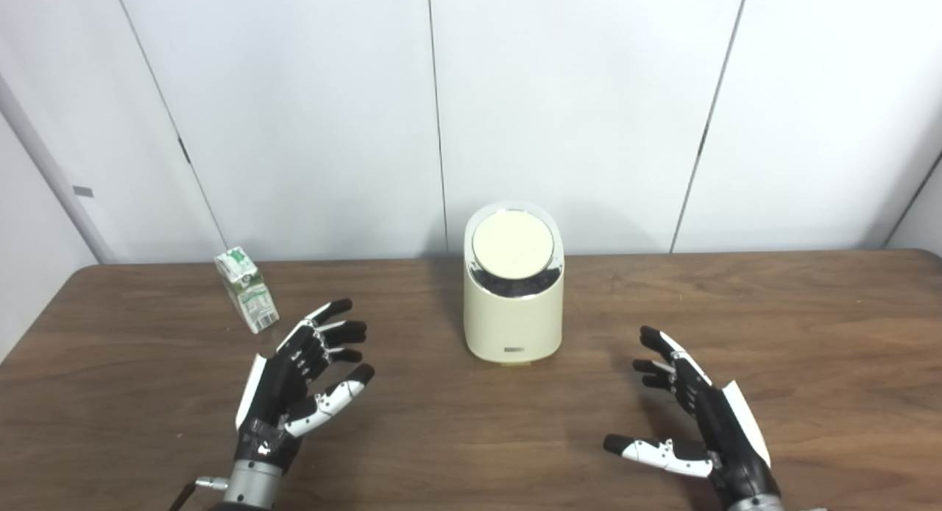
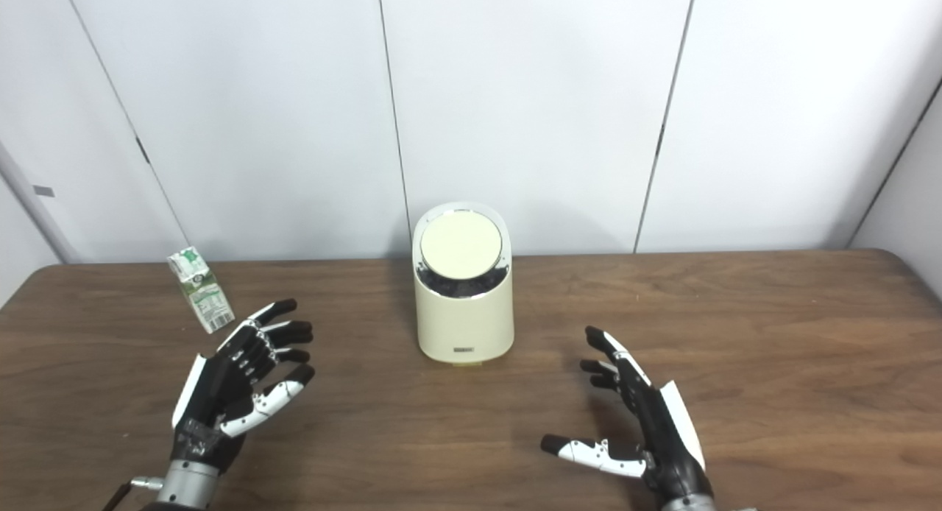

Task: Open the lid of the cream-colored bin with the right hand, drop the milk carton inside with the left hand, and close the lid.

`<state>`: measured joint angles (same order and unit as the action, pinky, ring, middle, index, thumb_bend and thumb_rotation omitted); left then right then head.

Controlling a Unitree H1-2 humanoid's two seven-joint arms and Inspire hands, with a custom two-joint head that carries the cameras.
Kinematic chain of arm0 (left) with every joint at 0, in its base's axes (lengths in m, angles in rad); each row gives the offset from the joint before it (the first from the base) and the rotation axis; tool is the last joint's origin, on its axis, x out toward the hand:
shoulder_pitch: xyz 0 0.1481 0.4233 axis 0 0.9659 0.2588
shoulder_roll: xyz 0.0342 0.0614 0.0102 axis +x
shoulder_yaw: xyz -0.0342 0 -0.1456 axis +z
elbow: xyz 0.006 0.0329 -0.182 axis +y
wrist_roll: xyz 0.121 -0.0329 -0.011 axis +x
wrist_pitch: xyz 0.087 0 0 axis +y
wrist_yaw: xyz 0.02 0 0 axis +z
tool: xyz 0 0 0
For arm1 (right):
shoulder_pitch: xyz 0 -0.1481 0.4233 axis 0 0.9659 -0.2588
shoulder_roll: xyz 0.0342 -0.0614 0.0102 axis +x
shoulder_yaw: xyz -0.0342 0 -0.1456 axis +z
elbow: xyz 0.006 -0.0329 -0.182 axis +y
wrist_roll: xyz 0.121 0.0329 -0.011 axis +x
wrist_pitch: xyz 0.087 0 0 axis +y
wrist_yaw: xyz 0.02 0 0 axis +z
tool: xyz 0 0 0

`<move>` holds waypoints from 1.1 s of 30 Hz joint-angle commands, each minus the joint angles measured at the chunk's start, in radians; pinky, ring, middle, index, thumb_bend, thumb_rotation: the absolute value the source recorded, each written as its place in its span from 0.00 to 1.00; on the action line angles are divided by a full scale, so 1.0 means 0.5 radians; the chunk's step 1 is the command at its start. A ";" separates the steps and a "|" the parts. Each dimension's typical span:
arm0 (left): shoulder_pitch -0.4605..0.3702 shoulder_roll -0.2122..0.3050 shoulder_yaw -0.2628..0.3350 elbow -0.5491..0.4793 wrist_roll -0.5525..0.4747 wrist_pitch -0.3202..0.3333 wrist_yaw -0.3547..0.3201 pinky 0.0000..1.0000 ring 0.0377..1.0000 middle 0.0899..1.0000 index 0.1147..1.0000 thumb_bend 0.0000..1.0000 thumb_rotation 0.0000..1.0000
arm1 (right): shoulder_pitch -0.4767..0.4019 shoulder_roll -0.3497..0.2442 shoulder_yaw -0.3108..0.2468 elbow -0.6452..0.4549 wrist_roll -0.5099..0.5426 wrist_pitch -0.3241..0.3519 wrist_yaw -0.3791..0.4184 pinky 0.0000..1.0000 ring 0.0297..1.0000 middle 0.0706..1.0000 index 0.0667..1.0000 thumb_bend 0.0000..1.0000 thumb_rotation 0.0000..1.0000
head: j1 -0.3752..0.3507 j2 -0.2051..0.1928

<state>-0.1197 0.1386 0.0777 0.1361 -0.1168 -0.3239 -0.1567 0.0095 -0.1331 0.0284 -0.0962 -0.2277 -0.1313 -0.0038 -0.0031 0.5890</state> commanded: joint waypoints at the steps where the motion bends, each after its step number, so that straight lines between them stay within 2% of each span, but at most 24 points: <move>1: 0.073 -0.043 -0.022 0.094 0.001 -0.041 0.014 0.64 0.71 0.68 0.81 0.57 0.08 | -0.037 0.010 -0.001 -0.063 0.016 -0.017 -0.005 0.78 0.80 0.89 0.87 0.75 0.20 | 0.002 -0.006; 6: 0.072 -0.037 -0.024 0.091 0.035 -0.036 0.027 0.62 0.71 0.68 0.80 0.59 0.12 | -0.040 0.008 0.000 -0.061 0.000 -0.020 -0.010 0.77 0.79 0.88 0.87 0.76 0.21 | -0.001 -0.007; 12: 0.073 -0.032 -0.027 0.095 0.036 -0.047 0.020 0.62 0.71 0.67 0.78 0.57 0.09 | -0.037 0.013 -0.003 -0.056 0.009 -0.025 -0.012 0.77 0.80 0.89 0.86 0.76 0.20 | -0.004 -0.012; 18: 0.057 -0.047 -0.034 0.152 0.041 -0.090 0.022 0.60 0.71 0.67 0.77 0.58 0.11 | -0.046 -0.007 -0.009 -0.007 0.016 -0.075 -0.012 0.77 0.81 0.89 0.87 0.75 0.24 | 0.011 -0.078; 22: 0.046 -0.052 -0.032 0.198 0.080 -0.132 0.045 0.60 0.71 0.66 0.76 0.58 0.11 | -0.064 -0.021 -0.014 0.014 0.018 -0.111 -0.016 0.76 0.80 0.89 0.88 0.71 0.31 | 0.004 -0.116; 25: 0.034 -0.045 -0.029 0.237 0.113 -0.155 0.057 0.60 0.70 0.66 0.76 0.58 0.13 | -0.087 -0.034 -0.016 -0.021 0.006 -0.071 -0.006 0.76 0.83 0.90 0.88 0.72 0.32 | -0.020 -0.143; 29: 0.017 -0.035 -0.031 0.283 0.098 -0.179 0.050 0.60 0.71 0.67 0.77 0.55 0.07 | -0.143 -0.077 -0.008 -0.111 -0.093 0.012 0.011 0.76 0.85 0.90 0.90 0.73 0.34 | -0.050 -0.179; 33: -0.004 -0.022 -0.033 0.343 0.086 -0.221 0.037 0.61 0.71 0.67 0.77 0.56 0.08 | -0.276 -0.122 -0.026 -0.114 -0.131 0.038 0.013 0.75 0.86 0.91 0.91 0.73 0.33 | -0.082 -0.204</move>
<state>-0.1672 0.1411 0.0731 0.2147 -0.0710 -0.4041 -0.1373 -0.0691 -0.1798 0.0221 -0.1197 -0.2854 -0.1099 0.0018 -0.0429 0.4863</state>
